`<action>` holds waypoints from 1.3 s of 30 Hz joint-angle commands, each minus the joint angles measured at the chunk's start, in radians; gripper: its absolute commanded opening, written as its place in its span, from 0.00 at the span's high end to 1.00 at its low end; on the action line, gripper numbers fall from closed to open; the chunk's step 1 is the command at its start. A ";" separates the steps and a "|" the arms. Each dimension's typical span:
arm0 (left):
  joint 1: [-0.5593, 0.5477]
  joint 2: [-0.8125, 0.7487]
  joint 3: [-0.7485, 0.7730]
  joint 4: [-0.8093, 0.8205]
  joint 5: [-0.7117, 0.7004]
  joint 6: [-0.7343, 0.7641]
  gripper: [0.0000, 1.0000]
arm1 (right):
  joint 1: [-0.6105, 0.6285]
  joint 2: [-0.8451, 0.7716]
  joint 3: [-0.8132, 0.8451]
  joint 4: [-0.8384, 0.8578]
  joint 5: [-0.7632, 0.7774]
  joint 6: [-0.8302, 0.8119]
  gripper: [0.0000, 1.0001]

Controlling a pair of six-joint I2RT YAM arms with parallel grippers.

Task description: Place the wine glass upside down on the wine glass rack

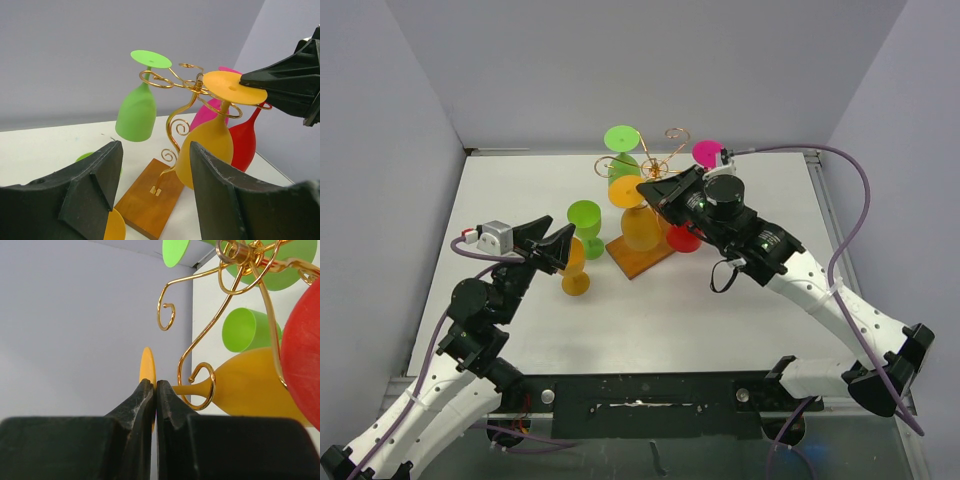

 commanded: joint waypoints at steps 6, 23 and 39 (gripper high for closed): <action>0.004 -0.003 0.007 0.037 -0.014 -0.010 0.46 | -0.001 -0.076 -0.019 0.012 0.007 -0.010 1.00; 0.003 -0.002 0.003 0.040 -0.018 -0.013 0.47 | -0.001 -0.078 -0.027 -0.049 0.081 -0.022 0.87; 0.003 -0.002 0.000 0.040 -0.021 -0.015 0.46 | -0.001 -0.079 -0.032 -0.078 0.083 -0.016 0.74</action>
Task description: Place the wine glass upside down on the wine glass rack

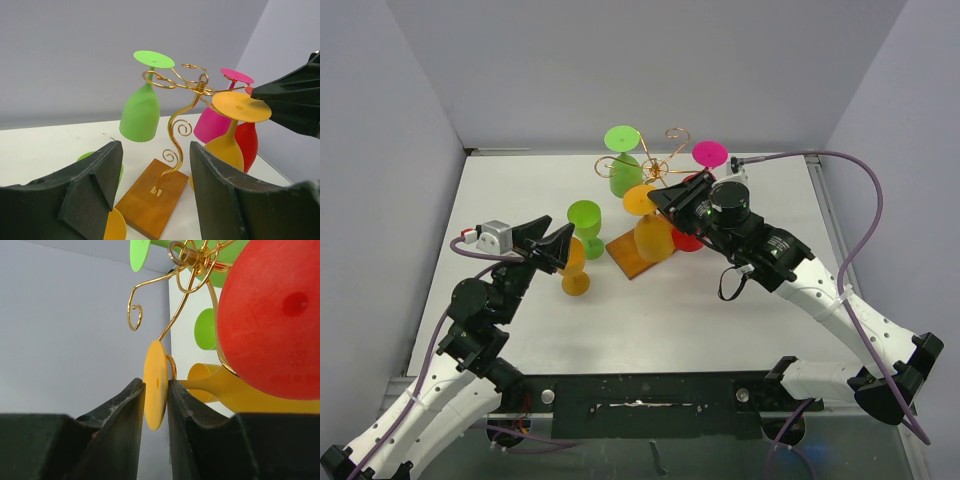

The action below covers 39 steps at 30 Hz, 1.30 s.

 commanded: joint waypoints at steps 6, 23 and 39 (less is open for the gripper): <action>0.003 -0.004 0.002 0.041 -0.009 -0.009 0.46 | -0.001 -0.027 -0.006 0.012 0.023 -0.002 0.63; 0.005 0.051 0.045 -0.023 -0.031 -0.048 0.46 | 0.000 -0.153 -0.049 -0.001 0.024 -0.079 0.38; 0.231 0.373 0.379 -0.833 -0.130 -0.323 0.39 | -0.003 -0.195 0.029 0.072 -0.027 -0.527 0.36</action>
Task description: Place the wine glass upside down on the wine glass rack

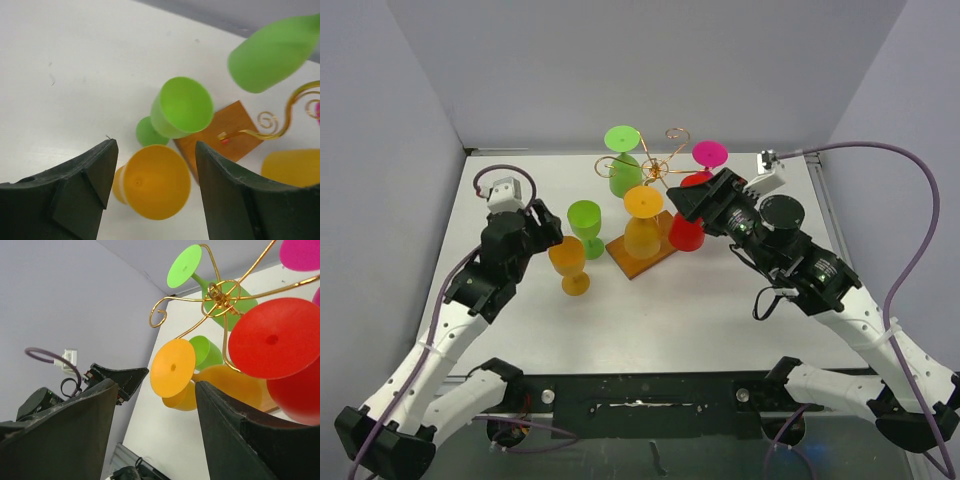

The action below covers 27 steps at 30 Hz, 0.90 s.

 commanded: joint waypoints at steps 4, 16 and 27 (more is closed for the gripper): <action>0.231 0.034 0.006 -0.260 0.325 -0.105 0.43 | -0.002 0.007 0.044 0.147 -0.093 -0.216 0.36; 0.268 0.110 -0.055 -0.239 0.401 -0.088 0.54 | -0.003 0.033 0.032 0.209 -0.155 -0.257 0.36; 0.271 0.197 -0.012 -0.270 0.358 -0.026 0.89 | -0.003 0.093 0.055 0.252 -0.217 -0.281 0.37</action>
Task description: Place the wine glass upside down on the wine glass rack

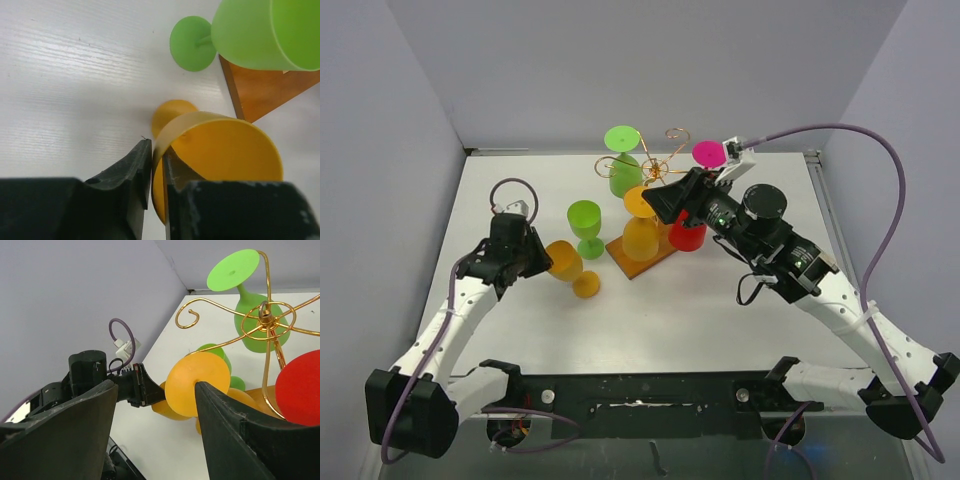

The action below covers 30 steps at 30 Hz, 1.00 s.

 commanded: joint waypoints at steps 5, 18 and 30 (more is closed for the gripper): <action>0.008 -0.009 0.091 -0.075 -0.119 0.061 1.00 | -0.002 0.023 0.051 0.092 -0.056 -0.023 0.37; 0.008 -0.253 0.305 -0.143 -0.294 0.080 1.00 | 0.005 0.077 0.066 0.182 -0.122 0.054 0.37; 0.008 -0.500 0.226 0.515 -0.148 0.046 1.00 | 0.108 0.240 0.159 0.373 -0.051 0.360 0.40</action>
